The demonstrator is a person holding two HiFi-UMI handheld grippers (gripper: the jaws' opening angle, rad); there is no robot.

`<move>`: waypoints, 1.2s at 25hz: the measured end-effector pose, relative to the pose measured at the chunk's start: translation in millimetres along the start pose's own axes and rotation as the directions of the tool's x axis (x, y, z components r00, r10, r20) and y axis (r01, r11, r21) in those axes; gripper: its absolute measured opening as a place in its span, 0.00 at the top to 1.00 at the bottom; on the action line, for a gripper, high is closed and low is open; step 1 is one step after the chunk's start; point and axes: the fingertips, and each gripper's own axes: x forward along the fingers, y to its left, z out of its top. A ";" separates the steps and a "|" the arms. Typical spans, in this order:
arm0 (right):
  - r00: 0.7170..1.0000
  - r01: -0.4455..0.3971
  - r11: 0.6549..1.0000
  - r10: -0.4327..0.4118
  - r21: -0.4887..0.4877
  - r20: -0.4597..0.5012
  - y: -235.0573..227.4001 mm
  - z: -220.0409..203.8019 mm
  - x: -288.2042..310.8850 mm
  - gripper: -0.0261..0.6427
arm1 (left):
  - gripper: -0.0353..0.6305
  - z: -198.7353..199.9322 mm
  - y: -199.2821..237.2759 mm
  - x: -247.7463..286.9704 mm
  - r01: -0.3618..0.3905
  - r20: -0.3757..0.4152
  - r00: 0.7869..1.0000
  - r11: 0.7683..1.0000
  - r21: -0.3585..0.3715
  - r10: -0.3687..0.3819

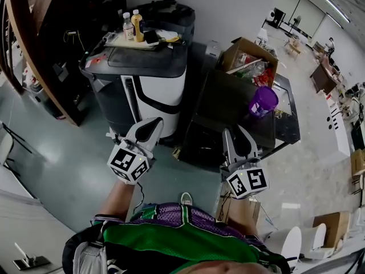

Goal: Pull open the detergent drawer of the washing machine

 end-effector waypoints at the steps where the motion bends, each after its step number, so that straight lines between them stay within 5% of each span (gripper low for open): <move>1: 1.000 -0.007 1.000 0.007 0.008 -0.001 -2.5 -0.6 1.9 0.80 | 0.92 0.4 -1.4 3.5 0.003 0.002 1.000 1.000 0.003 -0.003; 7: 0.999 -0.013 0.999 0.014 0.036 -0.030 -13.8 -4.4 6.4 0.59 | 0.92 -5.0 -9.8 20.9 0.010 -0.001 1.000 1.000 0.004 -0.010; 14: 0.997 -0.055 0.994 0.060 0.093 -0.055 -25.3 -31.1 2.9 0.58 | 0.92 -17.1 -20.9 32.3 0.023 -0.026 0.999 1.000 0.005 -0.023; 30: 0.946 -0.056 0.972 0.125 0.227 -0.300 -59.8 -197.8 3.5 0.58 | 0.92 -73.4 -39.1 60.5 0.033 -0.110 0.993 0.999 -0.037 -0.037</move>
